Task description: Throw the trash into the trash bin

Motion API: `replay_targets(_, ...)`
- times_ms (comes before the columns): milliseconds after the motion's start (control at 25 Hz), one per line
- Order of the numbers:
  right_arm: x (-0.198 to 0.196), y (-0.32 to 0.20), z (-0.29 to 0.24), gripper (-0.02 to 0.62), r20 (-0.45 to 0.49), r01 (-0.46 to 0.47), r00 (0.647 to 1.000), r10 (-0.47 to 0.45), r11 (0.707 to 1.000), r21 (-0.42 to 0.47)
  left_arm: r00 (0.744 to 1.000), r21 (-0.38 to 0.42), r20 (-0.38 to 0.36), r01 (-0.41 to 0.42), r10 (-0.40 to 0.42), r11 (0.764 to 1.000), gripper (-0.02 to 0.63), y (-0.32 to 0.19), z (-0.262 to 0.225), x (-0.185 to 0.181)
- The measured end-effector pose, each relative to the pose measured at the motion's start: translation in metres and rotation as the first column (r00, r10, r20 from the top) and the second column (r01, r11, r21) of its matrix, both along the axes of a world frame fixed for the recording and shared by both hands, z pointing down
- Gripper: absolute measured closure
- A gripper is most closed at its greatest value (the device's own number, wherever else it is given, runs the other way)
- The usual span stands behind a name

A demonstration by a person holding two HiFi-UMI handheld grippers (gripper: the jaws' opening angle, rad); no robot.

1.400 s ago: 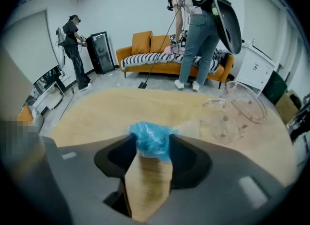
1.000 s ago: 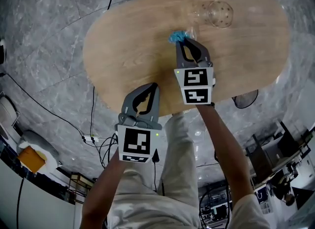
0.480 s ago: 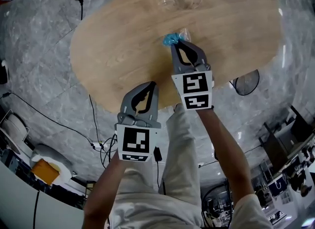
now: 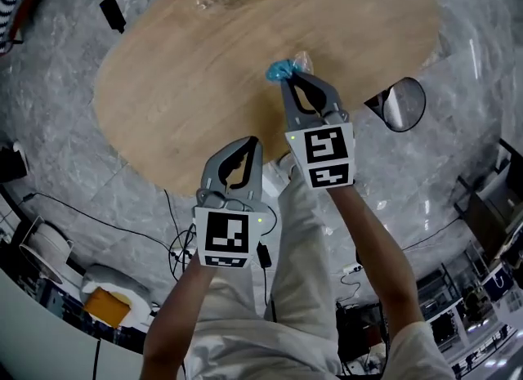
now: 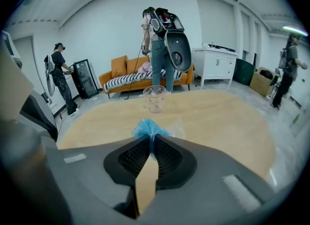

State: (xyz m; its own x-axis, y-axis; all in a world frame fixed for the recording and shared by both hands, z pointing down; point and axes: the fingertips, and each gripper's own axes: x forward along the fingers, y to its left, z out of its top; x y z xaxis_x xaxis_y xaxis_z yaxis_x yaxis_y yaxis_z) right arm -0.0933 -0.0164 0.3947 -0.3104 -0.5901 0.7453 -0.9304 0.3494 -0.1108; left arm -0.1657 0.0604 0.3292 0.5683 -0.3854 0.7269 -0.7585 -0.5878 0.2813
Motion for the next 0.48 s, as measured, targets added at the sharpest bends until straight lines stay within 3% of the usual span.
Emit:
replay_targets(160,0.055,0.022,-0.011,0.538,0.008,-0.073,0.997,0.073,0.997,0.003,0.998,0.005,-0.001,-0.067,0.067,0.998,0.606,0.016,-0.009,0.049)
replay_targets(480,0.127,0.057,-0.011,0.54,0.012,-0.199,0.98,0.199,0.98,-0.008,0.985,0.005,-0.006,-0.175,0.175,0.985,0.606,0.033,-0.009,0.108)
